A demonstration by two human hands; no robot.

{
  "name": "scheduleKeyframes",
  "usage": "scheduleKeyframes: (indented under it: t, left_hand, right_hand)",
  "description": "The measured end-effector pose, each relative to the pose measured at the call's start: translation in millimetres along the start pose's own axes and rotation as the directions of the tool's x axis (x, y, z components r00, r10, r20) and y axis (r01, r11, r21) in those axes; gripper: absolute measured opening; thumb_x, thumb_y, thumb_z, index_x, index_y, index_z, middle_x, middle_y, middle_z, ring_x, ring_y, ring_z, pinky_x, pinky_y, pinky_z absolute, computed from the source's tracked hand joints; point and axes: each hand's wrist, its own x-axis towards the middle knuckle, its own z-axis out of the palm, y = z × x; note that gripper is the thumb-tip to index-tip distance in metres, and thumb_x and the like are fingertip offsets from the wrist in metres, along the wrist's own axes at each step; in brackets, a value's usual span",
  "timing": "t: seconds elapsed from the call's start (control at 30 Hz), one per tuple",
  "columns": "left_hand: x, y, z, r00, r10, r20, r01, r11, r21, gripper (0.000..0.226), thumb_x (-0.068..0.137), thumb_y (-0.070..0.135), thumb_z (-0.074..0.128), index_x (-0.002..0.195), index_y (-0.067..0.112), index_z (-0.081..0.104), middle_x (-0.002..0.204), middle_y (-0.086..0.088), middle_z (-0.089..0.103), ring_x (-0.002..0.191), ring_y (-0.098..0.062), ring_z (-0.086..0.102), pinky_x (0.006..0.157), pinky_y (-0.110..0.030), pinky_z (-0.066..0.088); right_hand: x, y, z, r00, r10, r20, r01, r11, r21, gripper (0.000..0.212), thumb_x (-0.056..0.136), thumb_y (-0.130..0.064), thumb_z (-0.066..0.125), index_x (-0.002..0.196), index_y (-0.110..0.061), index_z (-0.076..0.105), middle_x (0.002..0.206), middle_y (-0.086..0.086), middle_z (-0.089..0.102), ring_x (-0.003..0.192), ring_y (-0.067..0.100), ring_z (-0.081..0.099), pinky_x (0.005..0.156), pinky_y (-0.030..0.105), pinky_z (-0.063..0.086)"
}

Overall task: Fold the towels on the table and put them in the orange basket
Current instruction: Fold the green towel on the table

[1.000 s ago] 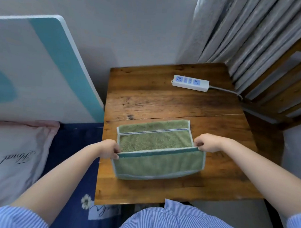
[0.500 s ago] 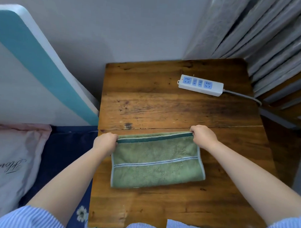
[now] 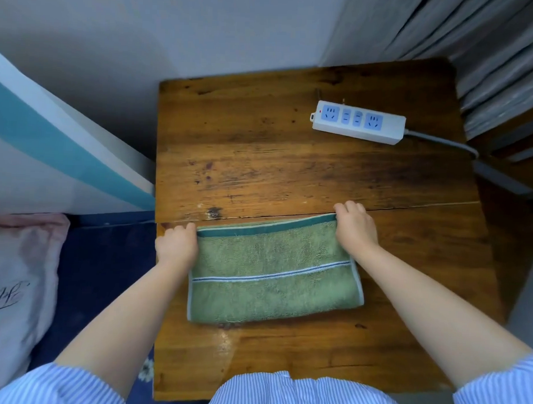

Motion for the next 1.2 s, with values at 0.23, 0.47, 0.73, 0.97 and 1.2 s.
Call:
scheduleKeyframes:
  t: [0.23,0.47,0.73,0.97,1.2]
  left_hand:
    - [-20,14,-3,0.987,0.082,-0.138,-0.090,0.995,-0.051,0.035,0.096,0.030,0.041,0.124,0.010,0.045,0.128,-0.010,0.050,0.119,-0.028,0.046,0.092,-0.037,0.042]
    - [-19,75,-15,0.942,0.315,-0.112,-0.326,0.940,-0.103,0.046,0.096,0.034,0.043,0.134,0.009,0.038,0.138,-0.008,0.045,0.131,-0.025,0.039,0.109,-0.037,0.031]
    - [-11,87,-18,0.929,0.369,-0.003,-0.369,0.929,0.028,0.033,0.099,0.033,0.036,0.115,0.010,0.054,0.114,-0.010,0.060,0.106,-0.028,0.056,0.083,-0.035,0.044]
    - [-14,84,-15,0.942,0.284,0.178,-0.312,0.937,0.157,0.035,0.102,0.028,0.024,0.112,0.014,0.054,0.112,-0.006,0.065,0.107,-0.025,0.058,0.104,-0.039,0.029]
    - [-4,127,-49,0.937,0.345,0.059,-0.334,0.931,-0.148,0.035,0.095,0.033,0.044,0.119,0.008,0.050,0.118,-0.013,0.056,0.108,-0.030,0.054,0.086,-0.036,0.045]
  right_hand:
    - [-27,15,7,0.968,0.249,-0.025,-0.217,0.884,0.413,0.048,0.096,-0.024,0.043,0.137,-0.002,0.035,0.141,0.015,0.040,0.132,0.028,0.033,0.108,0.037,0.030]
    - [-105,12,41,0.918,0.312,0.246,-0.380,0.870,0.314,0.068,0.089,-0.038,0.055,0.141,-0.005,0.026,0.139,0.012,0.043,0.126,0.026,0.044,0.096,0.031,0.042]
    - [-107,10,48,0.841,0.434,0.323,-0.538,0.736,0.410,0.044,0.091,-0.022,0.056,0.127,-0.001,0.044,0.126,0.016,0.056,0.120,0.030,0.048,0.091,0.034,0.044]
    - [-60,39,19,0.920,0.380,0.097,-0.370,0.760,0.534,0.036,0.087,-0.010,0.059,0.121,-0.001,0.053,0.124,0.018,0.055,0.114,0.032,0.051,0.093,0.032,0.039]
    - [-38,55,2,0.930,0.314,0.193,-0.368,0.801,0.472,0.056,0.083,-0.022,0.065,0.131,-0.005,0.043,0.132,0.014,0.048,0.120,0.028,0.048,0.097,0.032,0.040]
